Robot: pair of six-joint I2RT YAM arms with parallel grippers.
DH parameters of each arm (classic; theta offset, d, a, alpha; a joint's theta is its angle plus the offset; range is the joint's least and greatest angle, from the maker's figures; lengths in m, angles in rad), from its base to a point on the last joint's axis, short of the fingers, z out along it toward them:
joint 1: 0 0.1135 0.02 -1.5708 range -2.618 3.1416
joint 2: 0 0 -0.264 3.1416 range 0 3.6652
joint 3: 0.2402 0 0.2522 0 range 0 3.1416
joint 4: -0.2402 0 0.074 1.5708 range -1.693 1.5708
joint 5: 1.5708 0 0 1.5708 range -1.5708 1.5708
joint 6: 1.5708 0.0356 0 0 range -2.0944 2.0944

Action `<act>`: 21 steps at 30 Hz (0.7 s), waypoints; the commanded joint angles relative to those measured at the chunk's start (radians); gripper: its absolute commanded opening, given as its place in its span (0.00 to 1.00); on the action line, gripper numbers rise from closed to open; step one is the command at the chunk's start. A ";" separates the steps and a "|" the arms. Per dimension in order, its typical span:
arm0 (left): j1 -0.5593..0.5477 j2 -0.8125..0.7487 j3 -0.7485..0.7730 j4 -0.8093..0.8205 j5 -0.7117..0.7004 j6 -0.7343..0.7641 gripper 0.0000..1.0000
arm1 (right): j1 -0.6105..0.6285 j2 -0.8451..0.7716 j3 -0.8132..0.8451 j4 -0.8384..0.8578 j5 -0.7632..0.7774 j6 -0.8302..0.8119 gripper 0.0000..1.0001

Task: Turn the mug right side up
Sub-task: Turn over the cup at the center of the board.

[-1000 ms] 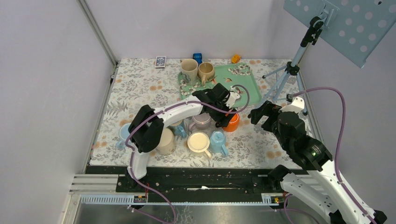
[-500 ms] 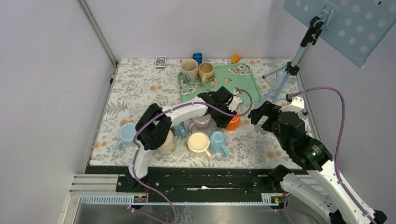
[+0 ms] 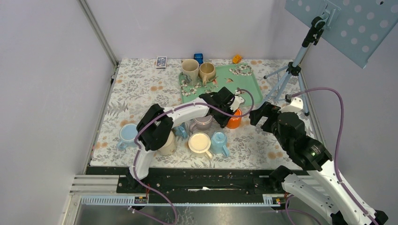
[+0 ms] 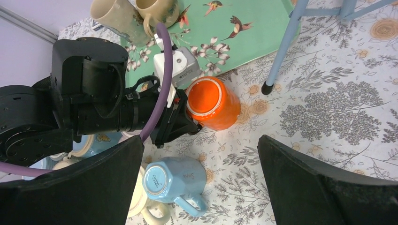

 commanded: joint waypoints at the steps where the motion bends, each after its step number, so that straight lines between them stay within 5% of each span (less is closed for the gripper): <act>1: -0.003 -0.072 -0.016 0.116 -0.039 -0.018 0.00 | 0.006 0.005 -0.033 0.073 -0.042 0.025 1.00; 21: 0.062 -0.328 -0.095 0.346 0.008 -0.177 0.00 | 0.005 0.045 -0.139 0.249 -0.221 0.057 1.00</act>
